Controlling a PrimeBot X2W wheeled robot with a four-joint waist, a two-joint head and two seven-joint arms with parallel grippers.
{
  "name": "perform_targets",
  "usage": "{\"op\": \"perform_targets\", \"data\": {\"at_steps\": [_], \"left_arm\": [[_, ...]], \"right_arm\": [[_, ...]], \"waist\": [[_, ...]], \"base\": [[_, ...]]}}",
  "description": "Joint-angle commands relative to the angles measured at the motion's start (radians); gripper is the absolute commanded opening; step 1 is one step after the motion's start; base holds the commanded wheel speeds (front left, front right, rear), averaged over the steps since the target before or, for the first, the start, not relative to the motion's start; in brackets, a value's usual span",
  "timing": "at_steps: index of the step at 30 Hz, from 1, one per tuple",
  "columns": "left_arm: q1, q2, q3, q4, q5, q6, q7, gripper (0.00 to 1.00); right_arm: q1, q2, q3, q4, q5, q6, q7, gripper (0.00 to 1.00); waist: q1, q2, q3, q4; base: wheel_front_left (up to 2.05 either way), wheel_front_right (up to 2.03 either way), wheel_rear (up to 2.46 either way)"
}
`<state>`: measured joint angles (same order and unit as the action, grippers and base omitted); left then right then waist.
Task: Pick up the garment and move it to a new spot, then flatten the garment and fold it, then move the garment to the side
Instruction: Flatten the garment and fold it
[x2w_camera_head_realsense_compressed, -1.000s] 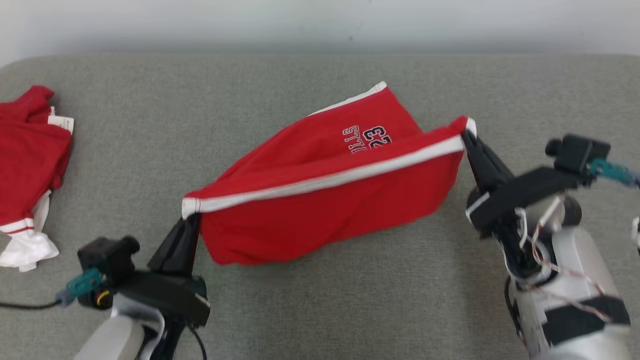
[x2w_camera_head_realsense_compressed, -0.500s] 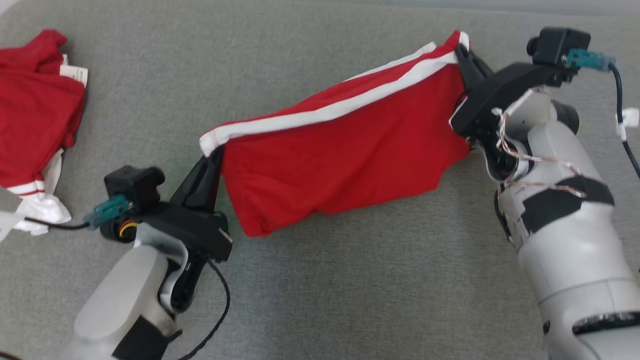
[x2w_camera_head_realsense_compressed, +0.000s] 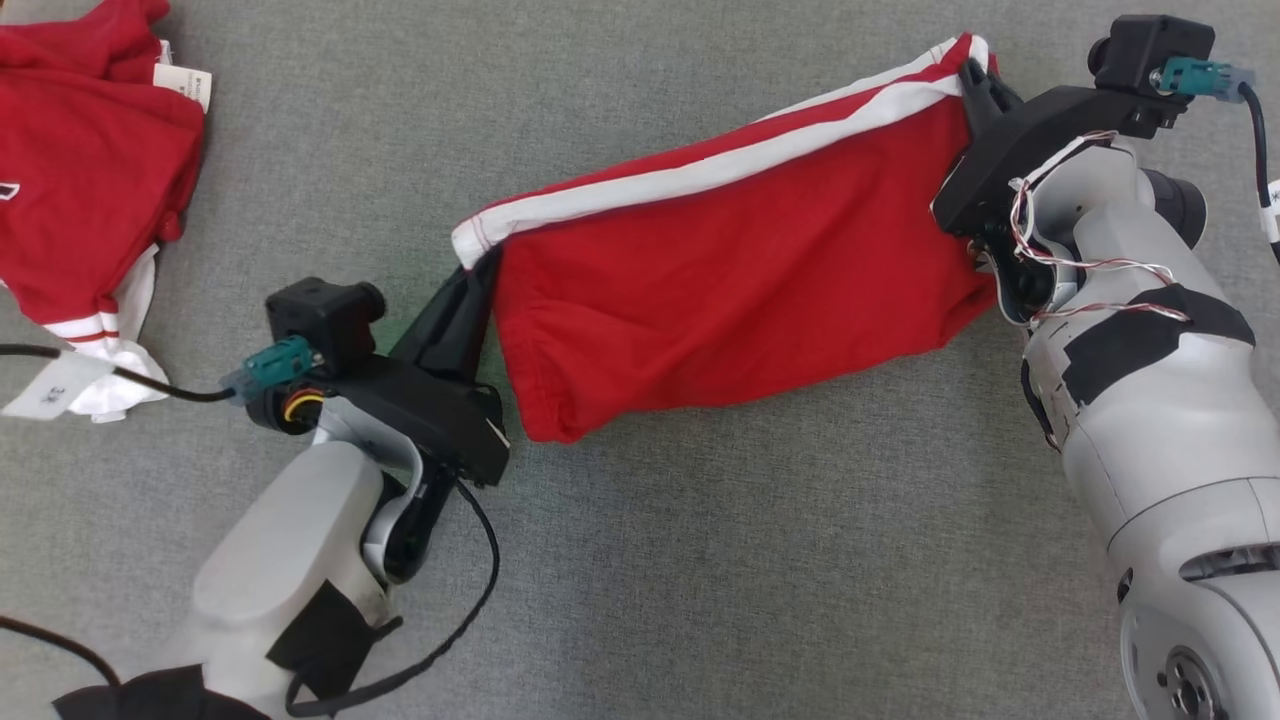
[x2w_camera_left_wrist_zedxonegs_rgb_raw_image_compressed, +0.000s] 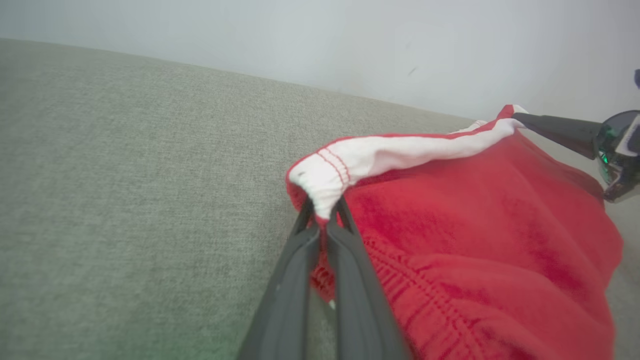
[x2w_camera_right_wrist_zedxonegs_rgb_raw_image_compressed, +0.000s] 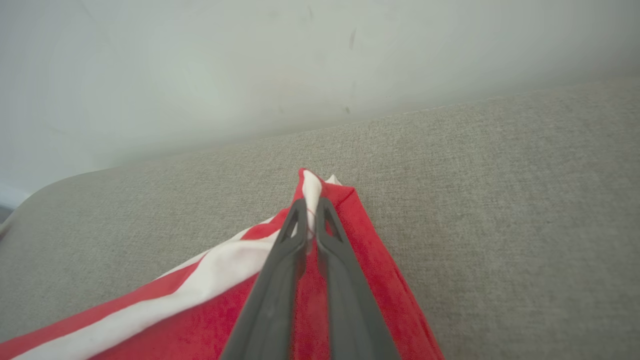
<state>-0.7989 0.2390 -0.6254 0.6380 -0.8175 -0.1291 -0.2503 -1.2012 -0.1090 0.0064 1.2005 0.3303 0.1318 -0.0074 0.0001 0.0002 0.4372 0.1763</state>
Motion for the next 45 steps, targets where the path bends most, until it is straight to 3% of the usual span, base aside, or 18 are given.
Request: {"op": "perform_targets", "data": {"at_steps": [1, 6, 12, 18, 24, 31, 35, 45], "left_arm": [[-0.006, 0.0, -0.018, 0.009, -0.013, -0.001, -0.007, 1.0], [0.006, 0.013, -0.019, 0.031, -0.009, -0.001, -0.014, 1.0], [0.11, 0.034, 0.086, -0.022, 0.081, 0.016, -0.014, 1.0], [0.297, 0.037, 0.216, -0.199, 0.246, 0.08, -0.014, 1.0], [0.529, -0.015, 0.386, -0.408, 0.381, 0.121, -0.014, 1.0], [0.693, -0.098, 0.512, -0.52, 0.504, 0.106, -0.014, 1.0], [0.752, -0.146, 0.558, -0.525, 0.55, 0.074, -0.013, 1.0], [0.727, -0.189, 0.588, -0.489, 0.593, 0.026, -0.013, 1.0]], "right_arm": [[-0.014, -0.003, -0.008, 0.014, -0.003, -0.002, -0.02, 1.0], [0.011, 0.01, -0.004, 0.037, 0.007, -0.002, -0.089, 1.0], [0.095, 0.01, 0.073, 0.026, 0.022, -0.002, -0.144, 1.0], [0.23, -0.035, 0.156, -0.014, 0.083, -0.002, -0.176, 1.0], [0.343, -0.091, 0.207, -0.045, 0.149, -0.002, -0.203, 1.0], [0.385, -0.12, 0.229, -0.049, 0.202, -0.002, -0.212, 1.0], [0.375, -0.132, 0.235, -0.03, 0.221, -0.002, -0.213, 1.0], [0.295, -0.151, 0.216, 0.067, 0.206, -0.002, -0.188, 1.0]], "waist": [[-0.0001, -0.0002, -0.005, -0.002], [-0.0001, -0.0002, -0.05, -0.016], [-0.0001, -0.0002, -0.143, -0.037], [-0.0001, -0.0002, -0.215, -0.037], [-0.0001, -0.0002, -0.25, -0.028], [-0.0001, -0.0002, -0.255, -0.007], [-0.0001, -0.0002, -0.247, 0.015], [-0.0001, -0.0002, -0.194, 0.084]], "base": [[0.0, 0.0, 0.0], [0.0, 0.0, 0.0], [0.0, 0.0, 0.0], [0.0, 0.0, 0.0], [0.0, 0.0, 0.0], [0.0, 0.0, 0.0], [0.0, 0.0, 0.0], [0.0, 0.0, 0.0]]}}
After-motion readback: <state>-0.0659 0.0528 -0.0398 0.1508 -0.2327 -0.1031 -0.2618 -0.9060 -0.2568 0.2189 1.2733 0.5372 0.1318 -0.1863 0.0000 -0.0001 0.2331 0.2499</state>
